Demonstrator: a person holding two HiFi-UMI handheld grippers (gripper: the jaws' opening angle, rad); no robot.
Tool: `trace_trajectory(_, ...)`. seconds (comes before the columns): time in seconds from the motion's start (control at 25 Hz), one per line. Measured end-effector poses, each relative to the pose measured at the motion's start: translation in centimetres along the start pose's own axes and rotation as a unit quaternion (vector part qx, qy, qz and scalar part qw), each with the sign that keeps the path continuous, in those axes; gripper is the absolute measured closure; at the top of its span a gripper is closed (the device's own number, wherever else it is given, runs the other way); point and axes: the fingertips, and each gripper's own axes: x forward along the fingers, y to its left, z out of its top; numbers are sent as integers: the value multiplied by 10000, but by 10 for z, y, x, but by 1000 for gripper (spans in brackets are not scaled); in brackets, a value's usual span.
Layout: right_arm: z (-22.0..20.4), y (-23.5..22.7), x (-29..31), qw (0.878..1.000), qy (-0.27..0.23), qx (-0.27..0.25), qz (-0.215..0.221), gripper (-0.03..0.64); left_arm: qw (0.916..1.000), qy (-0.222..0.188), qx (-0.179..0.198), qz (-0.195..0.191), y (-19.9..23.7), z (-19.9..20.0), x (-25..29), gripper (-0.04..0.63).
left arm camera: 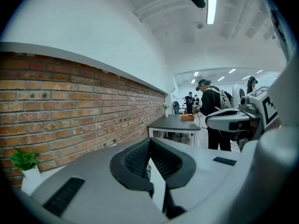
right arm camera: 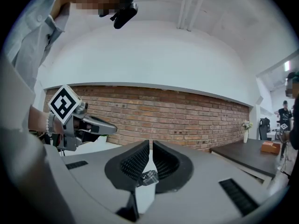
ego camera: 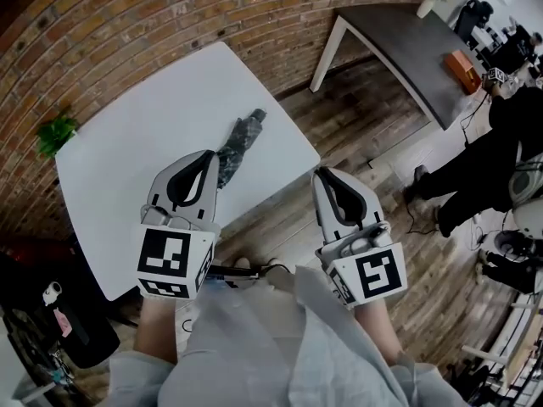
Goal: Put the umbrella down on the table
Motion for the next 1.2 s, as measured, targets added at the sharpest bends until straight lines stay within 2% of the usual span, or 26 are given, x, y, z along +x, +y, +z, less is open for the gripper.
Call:
trace_trajectory(0.48, -2, 1, -3, 10000, 46, -55, 7, 564, 9999, 80, 16, -118, -9, -7, -1, 577)
trace_trajectory(1.2, -3, 3, 1, 9999, 107, -101, -18, 565, 9995, 66, -193, -223, -4, -9, 2, 577)
